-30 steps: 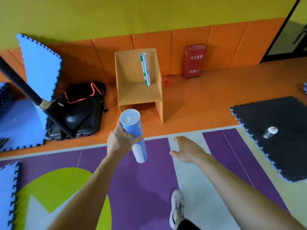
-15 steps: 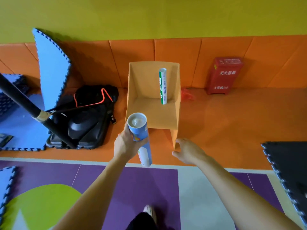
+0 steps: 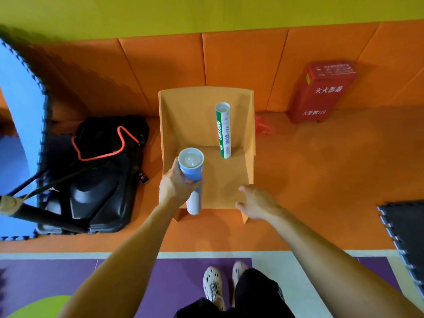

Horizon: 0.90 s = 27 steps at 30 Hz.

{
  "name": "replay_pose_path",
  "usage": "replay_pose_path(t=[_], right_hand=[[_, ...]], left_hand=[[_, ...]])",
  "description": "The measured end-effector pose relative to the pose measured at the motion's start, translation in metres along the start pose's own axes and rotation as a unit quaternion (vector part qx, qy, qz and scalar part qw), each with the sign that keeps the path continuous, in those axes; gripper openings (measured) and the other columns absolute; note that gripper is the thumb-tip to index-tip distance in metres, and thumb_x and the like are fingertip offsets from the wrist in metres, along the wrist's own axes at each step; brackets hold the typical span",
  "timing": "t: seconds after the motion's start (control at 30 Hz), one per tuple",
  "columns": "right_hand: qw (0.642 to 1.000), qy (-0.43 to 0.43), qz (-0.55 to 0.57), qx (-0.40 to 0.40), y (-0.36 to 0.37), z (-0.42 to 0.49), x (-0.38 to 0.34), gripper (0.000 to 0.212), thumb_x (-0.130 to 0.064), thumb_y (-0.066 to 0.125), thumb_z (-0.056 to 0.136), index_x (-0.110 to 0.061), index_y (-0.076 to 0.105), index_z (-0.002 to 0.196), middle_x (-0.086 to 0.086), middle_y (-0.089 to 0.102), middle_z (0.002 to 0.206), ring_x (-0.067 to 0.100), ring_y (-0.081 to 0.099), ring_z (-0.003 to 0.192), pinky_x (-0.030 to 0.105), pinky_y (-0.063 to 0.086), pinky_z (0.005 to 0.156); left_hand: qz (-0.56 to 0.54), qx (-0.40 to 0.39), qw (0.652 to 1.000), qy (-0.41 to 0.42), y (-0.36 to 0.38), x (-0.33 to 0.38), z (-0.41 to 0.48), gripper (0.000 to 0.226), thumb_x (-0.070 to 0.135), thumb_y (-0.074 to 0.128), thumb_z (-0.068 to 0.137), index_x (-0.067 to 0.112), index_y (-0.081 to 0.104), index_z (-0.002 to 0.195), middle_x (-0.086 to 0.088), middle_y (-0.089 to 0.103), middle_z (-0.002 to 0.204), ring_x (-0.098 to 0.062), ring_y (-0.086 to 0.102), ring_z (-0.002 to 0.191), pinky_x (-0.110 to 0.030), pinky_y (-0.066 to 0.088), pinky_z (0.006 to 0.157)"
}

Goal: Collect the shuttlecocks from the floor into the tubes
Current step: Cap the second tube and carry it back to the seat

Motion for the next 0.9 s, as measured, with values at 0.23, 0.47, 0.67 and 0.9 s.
replay_pose_path(t=[0.23, 0.47, 0.67, 0.9], right_hand=[[0.999, -0.032, 0.028, -0.01, -0.036, 0.131, 0.009, 0.06, -0.041, 0.057, 0.104, -0.015, 0.043, 0.156, 0.007, 0.048, 0.159, 0.025, 0.054, 0.139, 0.037, 0.047, 0.112], [0.997, -0.024, 0.034, -0.06, -0.045, 0.221, 0.016, 0.058, -0.04, 0.053, 0.105, -0.014, 0.041, 0.156, 0.009, 0.047, 0.158, 0.026, 0.055, 0.137, 0.038, 0.048, 0.109], [0.996, 0.021, 0.041, -0.071, -0.044, 0.274, 0.029, 0.057, -0.041, 0.054, 0.105, -0.016, 0.042, 0.155, 0.006, 0.047, 0.158, 0.025, 0.056, 0.136, 0.036, 0.048, 0.11], [0.993, 0.061, 0.051, -0.082, -0.044, 0.312, 0.023, 0.056, -0.04, 0.053, 0.105, -0.015, 0.044, 0.154, 0.007, 0.048, 0.155, 0.026, 0.056, 0.135, 0.037, 0.047, 0.109]], left_hand=[[-0.003, 0.02, 0.999, -0.044, 0.045, 0.001, 0.12, 0.075, 0.042, 0.1, 0.068, 0.039, 0.059, 0.131, 0.018, 0.073, 0.102, -0.014, 0.07, 0.092, -0.036, 0.06, 0.076], [-0.045, 0.02, 0.996, -0.08, 0.088, -0.022, 0.204, 0.07, 0.035, 0.1, 0.068, 0.045, 0.057, 0.122, 0.02, 0.072, 0.099, 0.004, 0.066, 0.089, -0.026, 0.053, 0.068], [-0.083, 0.011, 0.992, -0.098, 0.127, -0.049, 0.279, 0.073, 0.028, 0.101, 0.064, 0.045, 0.058, 0.121, 0.019, 0.073, 0.102, -0.016, 0.071, 0.093, -0.039, 0.061, 0.08], [-0.103, -0.016, 0.989, -0.104, 0.161, -0.067, 0.344, 0.071, 0.023, 0.099, 0.066, 0.04, 0.059, 0.121, 0.021, 0.071, 0.1, -0.02, 0.071, 0.097, -0.043, 0.062, 0.085]])
Point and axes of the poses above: each hand's wrist, its own z-axis towards the middle knuckle, its own y-axis out of the palm, x = y × z, the point moved 5 cm from there along z, towards the middle knuckle
